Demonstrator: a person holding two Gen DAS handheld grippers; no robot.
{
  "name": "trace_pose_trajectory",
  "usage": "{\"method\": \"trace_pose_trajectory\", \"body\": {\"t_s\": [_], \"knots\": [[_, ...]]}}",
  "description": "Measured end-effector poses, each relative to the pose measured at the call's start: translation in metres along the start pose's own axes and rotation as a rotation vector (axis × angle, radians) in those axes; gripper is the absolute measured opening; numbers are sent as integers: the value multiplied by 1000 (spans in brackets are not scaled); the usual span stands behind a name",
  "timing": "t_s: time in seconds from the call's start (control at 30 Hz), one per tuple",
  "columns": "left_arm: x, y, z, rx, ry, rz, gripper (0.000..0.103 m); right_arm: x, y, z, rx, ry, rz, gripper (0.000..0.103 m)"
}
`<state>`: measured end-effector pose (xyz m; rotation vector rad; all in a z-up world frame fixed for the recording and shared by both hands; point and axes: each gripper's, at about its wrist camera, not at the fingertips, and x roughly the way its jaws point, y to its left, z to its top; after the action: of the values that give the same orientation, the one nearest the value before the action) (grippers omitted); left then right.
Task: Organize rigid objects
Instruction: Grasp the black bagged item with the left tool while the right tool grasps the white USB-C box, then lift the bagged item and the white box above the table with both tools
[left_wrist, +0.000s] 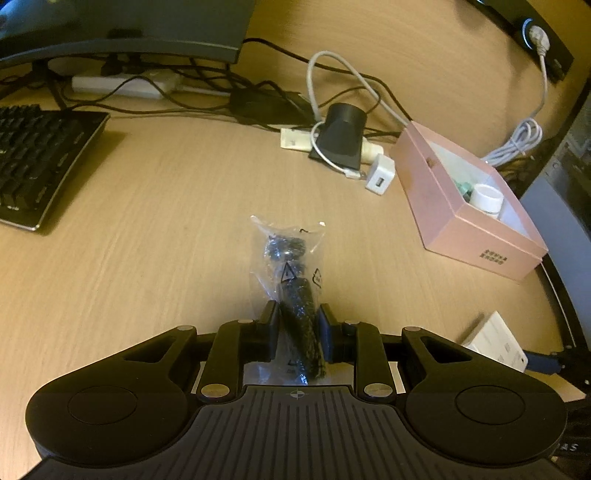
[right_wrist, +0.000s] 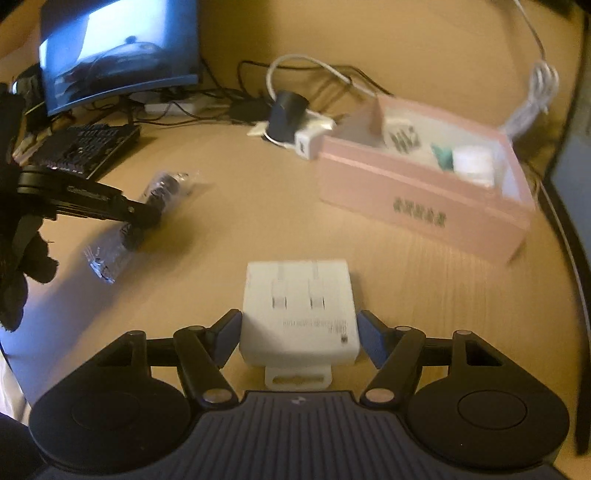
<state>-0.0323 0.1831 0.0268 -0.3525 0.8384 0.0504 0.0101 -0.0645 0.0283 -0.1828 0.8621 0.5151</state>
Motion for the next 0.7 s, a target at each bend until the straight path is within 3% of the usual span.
{"method": "trace_pose_trajectory", "body": {"t_s": [0.23, 0.5, 0.7], "knots": [[-4, -20, -9, 78, 46, -16, 25, 4, 0, -12, 35, -35, -23, 83], [-5, -43, -15, 200, 97, 30, 27, 13, 5, -6, 62, -15, -12, 103], [-3, -47, -16, 239, 98, 55, 28, 17, 9, -1, 23, 31, -24, 103]]}}
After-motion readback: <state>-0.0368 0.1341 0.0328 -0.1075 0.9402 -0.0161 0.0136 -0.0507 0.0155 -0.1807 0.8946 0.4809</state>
